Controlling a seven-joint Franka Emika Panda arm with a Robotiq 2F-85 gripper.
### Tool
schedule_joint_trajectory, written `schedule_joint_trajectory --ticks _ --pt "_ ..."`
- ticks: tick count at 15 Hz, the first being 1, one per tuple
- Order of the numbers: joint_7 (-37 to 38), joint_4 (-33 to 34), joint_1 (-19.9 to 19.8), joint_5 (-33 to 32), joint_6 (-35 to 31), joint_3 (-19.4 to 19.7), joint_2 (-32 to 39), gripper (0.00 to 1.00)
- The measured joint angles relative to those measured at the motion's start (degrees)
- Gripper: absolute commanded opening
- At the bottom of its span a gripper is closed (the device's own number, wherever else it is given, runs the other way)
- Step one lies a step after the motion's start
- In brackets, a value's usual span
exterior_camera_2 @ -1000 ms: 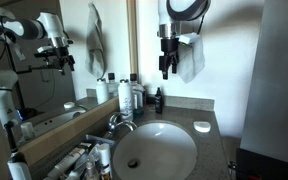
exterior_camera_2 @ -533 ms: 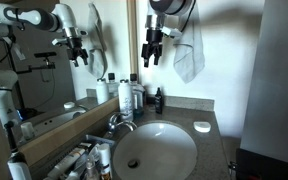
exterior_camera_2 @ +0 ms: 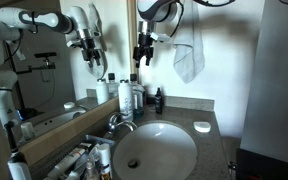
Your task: Remove the black cap off the mouth wash bottle
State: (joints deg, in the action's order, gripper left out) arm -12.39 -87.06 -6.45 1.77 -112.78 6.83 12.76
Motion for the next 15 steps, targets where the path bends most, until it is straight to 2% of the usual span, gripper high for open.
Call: schedule_joint_trajectory --ticks 8,15 --pt "-1.51 9.95 -3.54 4.96 0.00 -1.06 9.53 1.00" --pt "-1.74 17.93 -4.51 5.20 0.01 -2.05 16.85 1.00"
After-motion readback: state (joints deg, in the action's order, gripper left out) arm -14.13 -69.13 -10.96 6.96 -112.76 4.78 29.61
